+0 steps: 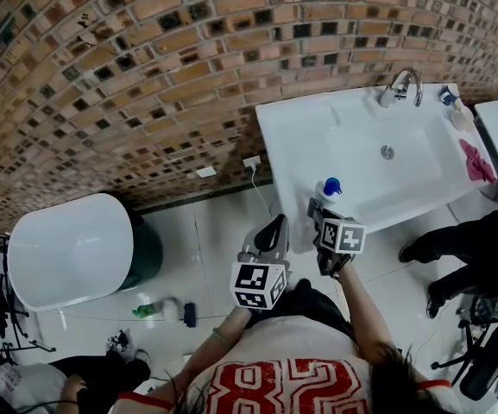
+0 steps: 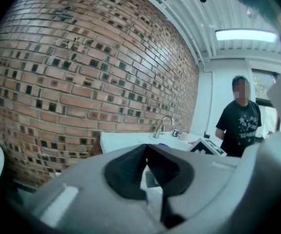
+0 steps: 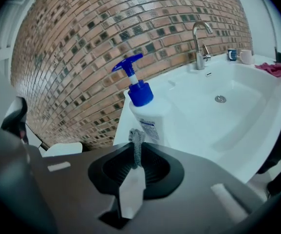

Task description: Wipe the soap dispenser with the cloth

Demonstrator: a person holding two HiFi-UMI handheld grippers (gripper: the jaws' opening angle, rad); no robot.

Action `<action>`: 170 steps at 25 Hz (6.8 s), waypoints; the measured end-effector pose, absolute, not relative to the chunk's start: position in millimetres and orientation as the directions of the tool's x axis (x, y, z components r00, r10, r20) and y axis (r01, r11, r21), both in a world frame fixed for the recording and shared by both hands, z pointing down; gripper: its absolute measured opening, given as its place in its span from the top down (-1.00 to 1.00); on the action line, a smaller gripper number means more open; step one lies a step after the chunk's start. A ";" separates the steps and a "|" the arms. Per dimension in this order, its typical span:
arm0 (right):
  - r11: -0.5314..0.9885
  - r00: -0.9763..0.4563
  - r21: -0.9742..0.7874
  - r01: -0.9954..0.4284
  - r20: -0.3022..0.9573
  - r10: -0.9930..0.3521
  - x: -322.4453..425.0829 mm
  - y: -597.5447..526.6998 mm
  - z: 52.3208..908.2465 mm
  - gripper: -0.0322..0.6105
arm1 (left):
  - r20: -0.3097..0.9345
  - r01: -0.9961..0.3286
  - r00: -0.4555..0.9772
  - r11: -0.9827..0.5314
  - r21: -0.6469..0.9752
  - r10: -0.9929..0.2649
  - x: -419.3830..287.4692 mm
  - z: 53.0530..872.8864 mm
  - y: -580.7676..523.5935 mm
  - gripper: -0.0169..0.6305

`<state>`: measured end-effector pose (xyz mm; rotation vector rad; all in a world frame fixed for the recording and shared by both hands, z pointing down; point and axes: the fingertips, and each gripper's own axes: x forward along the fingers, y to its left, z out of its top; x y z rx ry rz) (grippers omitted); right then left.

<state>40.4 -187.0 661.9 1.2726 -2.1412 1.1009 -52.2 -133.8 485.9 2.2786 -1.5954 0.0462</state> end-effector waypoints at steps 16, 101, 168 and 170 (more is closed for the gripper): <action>0.484 -0.555 -0.326 -0.812 0.688 -0.467 123.4 -216.7 623.3 0.75 | 0.227 -0.899 0.399 -0.331 0.285 -0.888 -24.2 488.3 -146.7 0.94; 0.963 -0.635 -0.233 0.136 0.726 0.265 24.4 -278.9 598.6 0.75 | 0.297 -0.961 0.198 -0.125 0.245 -0.934 -69.3 504.8 -152.3 0.94; 0.313 -0.710 -0.704 -0.637 0.379 -0.594 91.3 -215.7 521.5 0.75 | 0.245 -0.905 0.385 -0.312 0.289 -0.890 -28.4 494.7 -134.0 0.94; 0.316 -0.699 -0.688 -0.654 0.388 -0.601 97.1 -213.3 521.0 0.75 | 0.247 -0.903 0.388 -0.313 0.295 -0.888 -27.7 495.4 -133.7 0.94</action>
